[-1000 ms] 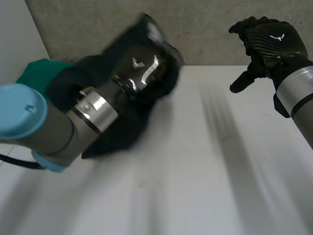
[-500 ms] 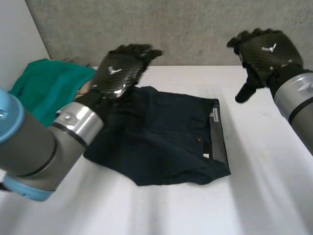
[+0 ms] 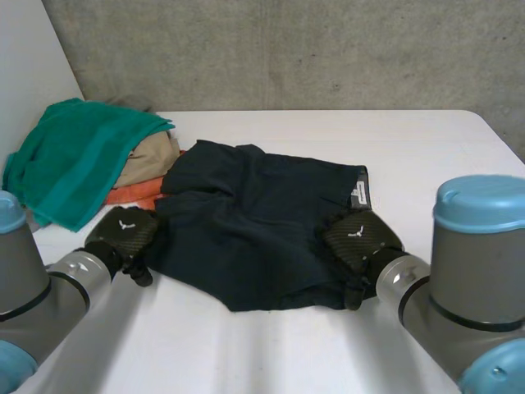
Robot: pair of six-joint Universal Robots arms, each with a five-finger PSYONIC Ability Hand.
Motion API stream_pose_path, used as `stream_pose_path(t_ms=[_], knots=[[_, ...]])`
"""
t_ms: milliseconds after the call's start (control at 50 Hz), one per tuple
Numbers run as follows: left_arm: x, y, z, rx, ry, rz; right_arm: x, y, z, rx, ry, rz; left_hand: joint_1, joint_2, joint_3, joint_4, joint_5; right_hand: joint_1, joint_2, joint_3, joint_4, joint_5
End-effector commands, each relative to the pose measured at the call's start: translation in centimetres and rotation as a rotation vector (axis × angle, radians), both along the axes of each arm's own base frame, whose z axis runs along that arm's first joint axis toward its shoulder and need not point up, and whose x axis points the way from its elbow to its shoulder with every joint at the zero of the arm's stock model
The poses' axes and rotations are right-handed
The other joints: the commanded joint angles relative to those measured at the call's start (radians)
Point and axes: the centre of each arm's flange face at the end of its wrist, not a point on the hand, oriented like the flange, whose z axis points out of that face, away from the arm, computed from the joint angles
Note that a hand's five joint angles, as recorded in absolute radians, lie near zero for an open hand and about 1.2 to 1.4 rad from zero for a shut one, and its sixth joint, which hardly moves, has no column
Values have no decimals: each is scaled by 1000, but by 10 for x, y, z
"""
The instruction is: Fold the laundry.
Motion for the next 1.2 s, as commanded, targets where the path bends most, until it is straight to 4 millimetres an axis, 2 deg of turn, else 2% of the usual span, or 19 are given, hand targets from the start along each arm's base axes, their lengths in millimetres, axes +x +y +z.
stream_pose_path(t_ms=[20, 100, 280, 440, 520, 600, 640, 700, 820, 840, 880, 920, 960, 1020, 1060, 1100, 1120, 1140, 1200], knots=[[-10, 1, -20, 39, -6, -34, 6, -11, -25, 8, 9, -4, 89, 88, 87, 81, 80, 525, 480, 475, 485, 470], [-19, -2, -23, 14, -4, -59, 7, -14, -25, 4, 7, -5, 86, 85, 84, 78, 77, 1184, 1140, 1135, 1145, 1129], [-25, -12, -29, -1, -10, -69, 5, -19, -19, -14, -31, -26, 133, 131, 131, 125, 124, 1185, 1141, 1136, 1146, 1131], [-28, -24, -38, 3, -13, -67, 4, -17, -13, -25, -43, -31, 479, 478, 477, 471, 470, 1185, 1141, 1136, 1146, 1131], [-29, -29, -39, -1, -15, -62, 4, -18, -12, -30, -46, -32, 857, 856, 855, 850, 849, 1185, 1141, 1136, 1146, 1131], [-31, -31, -30, -27, -8, -58, 5, -21, -7, -43, -49, -37, 893, 892, 891, 885, 884, 1185, 1141, 1136, 1146, 1131], [-32, -30, -5, -87, 18, -51, 6, -22, -1, -58, -56, -36, 893, 892, 891, 885, 884, 1185, 1141, 1136, 1146, 1131], [-31, -24, 37, -197, 50, -44, 5, -24, 22, -114, -72, -30, 893, 892, 891, 885, 884, 1185, 1141, 1136, 1146, 1131], [-32, 1, 104, -312, 160, -56, -9, -24, 86, -215, -28, -32, 893, 892, 891, 885, 884, 1185, 1141, 1136, 1146, 1131], [-30, 10, 124, -337, 203, -57, -10, -23, 93, -226, -18, -29, 893, 892, 891, 885, 884, 1185, 1141, 1136, 1146, 1131], [-28, 16, 139, -348, 235, -54, -14, -20, 116, -264, 5, -22, 893, 892, 891, 885, 884, 1185, 1141, 1136, 1146, 1131], [-26, 25, 153, -342, 261, -64, -16, -17, 124, -276, 20, -15, 893, 892, 891, 885, 884, 1185, 1141, 1136, 1146, 1131], [-27, 28, 153, -311, 260, -82, -17, -14, 134, -291, 46, -2, 893, 892, 891, 885, 884, 1185, 1141, 1136, 1146, 1131], [-32, 30, 143, -234, 247, -126, -17, -14, 132, -286, 81, 13, 893, 892, 891, 885, 884, 1185, 1141, 1136, 1146, 1131], [-37, 21, 124, -153, 229, -139, -16, -15, 124, -268, 111, 23, 893, 892, 891, 885, 884, 1185, 1141, 1136, 1146, 1131], [-40, 13, 108, -95, 214, -137, -11, -18, 110, -233, 134, 36, 893, 892, 891, 885, 884, 1185, 1141, 1136, 1146, 1131], [-41, 9, 102, -74, 206, -135, -6, -25, 95, -196, 148, 47, 893, 892, 891, 885, 884, 1185, 1141, 1136, 1146, 1131], [-43, 1, 87, -27, 192, -128, -4, -27, 89, -182, 154, 50, 893, 892, 891, 885, 884, 1185, 1141, 1136, 1146, 1131], [-48, -13, 65, 35, 174, -121, 2, -39, 69, -137, 164, 47, 893, 892, 891, 885, 884, 1185, 1141, 1136, 1146, 1131]])
